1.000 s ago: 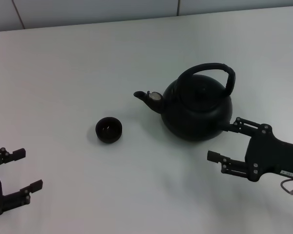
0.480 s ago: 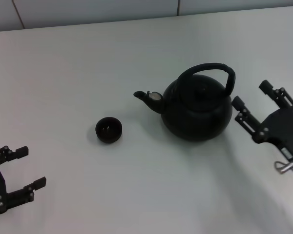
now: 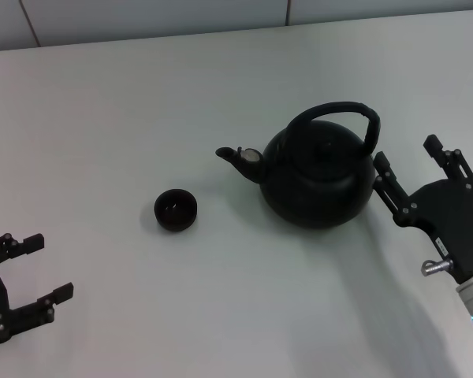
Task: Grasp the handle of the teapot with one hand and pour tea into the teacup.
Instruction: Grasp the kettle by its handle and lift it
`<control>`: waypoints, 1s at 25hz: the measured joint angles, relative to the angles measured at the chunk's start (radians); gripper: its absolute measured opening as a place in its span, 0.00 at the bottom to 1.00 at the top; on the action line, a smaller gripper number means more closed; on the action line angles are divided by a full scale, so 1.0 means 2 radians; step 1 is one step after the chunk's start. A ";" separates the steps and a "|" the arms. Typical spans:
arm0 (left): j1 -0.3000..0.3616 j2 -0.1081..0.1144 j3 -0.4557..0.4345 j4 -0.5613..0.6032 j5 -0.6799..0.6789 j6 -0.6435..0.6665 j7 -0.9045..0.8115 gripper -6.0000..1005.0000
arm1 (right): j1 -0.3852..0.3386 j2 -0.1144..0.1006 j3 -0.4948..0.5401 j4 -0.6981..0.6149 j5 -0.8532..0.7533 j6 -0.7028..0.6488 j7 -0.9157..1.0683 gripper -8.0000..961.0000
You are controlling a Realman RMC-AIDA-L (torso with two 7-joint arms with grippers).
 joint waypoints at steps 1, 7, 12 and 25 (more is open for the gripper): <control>0.000 0.000 -0.002 0.000 0.000 0.001 0.000 0.78 | 0.003 0.000 0.000 0.001 0.001 0.000 0.000 0.77; 0.000 -0.002 -0.007 0.000 0.000 0.002 0.003 0.78 | 0.017 0.000 0.002 -0.001 0.002 0.008 -0.001 0.77; 0.001 -0.004 -0.010 -0.001 0.000 0.002 0.003 0.78 | 0.031 -0.001 0.013 -0.004 0.002 0.023 -0.001 0.77; 0.002 -0.010 -0.019 0.000 -0.001 0.003 0.003 0.78 | 0.055 -0.003 0.025 -0.012 0.002 0.045 -0.002 0.77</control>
